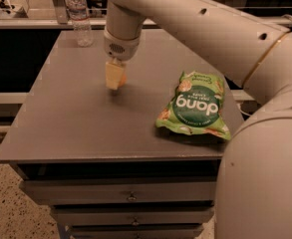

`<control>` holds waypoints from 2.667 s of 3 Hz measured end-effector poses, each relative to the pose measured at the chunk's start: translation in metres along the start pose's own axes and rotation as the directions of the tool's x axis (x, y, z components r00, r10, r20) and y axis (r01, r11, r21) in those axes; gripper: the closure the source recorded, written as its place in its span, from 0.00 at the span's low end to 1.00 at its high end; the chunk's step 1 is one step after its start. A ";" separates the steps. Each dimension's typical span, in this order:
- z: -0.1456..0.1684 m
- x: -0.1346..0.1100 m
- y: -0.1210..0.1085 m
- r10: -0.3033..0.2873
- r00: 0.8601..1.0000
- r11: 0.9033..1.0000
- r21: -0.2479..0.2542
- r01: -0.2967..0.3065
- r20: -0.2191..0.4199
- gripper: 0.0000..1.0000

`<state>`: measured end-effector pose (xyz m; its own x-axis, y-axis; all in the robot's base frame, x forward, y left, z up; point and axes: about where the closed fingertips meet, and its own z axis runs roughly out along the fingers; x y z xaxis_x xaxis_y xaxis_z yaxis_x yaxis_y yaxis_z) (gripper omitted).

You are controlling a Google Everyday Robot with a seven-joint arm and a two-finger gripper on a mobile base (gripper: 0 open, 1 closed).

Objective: Move orange near green rice chip bag

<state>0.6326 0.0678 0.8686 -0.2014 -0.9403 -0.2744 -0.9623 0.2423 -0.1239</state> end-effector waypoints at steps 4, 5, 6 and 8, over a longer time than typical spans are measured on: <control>-0.025 0.132 0.000 0.162 0.968 0.987 0.012 -0.162 -0.190 1.00; -0.024 0.140 0.006 0.180 0.963 0.983 0.004 -0.183 -0.203 0.82; -0.033 0.146 0.007 0.190 0.960 0.982 0.019 -0.190 -0.208 0.59; -0.037 0.154 0.013 0.203 0.957 0.979 0.024 -0.203 -0.209 0.12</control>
Offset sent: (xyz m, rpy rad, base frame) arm -0.0173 -0.1510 0.0110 -0.1925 0.0569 -0.1942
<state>0.5823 -0.0829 0.8605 -0.4264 -0.9002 -0.0881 -0.8968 0.4335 -0.0890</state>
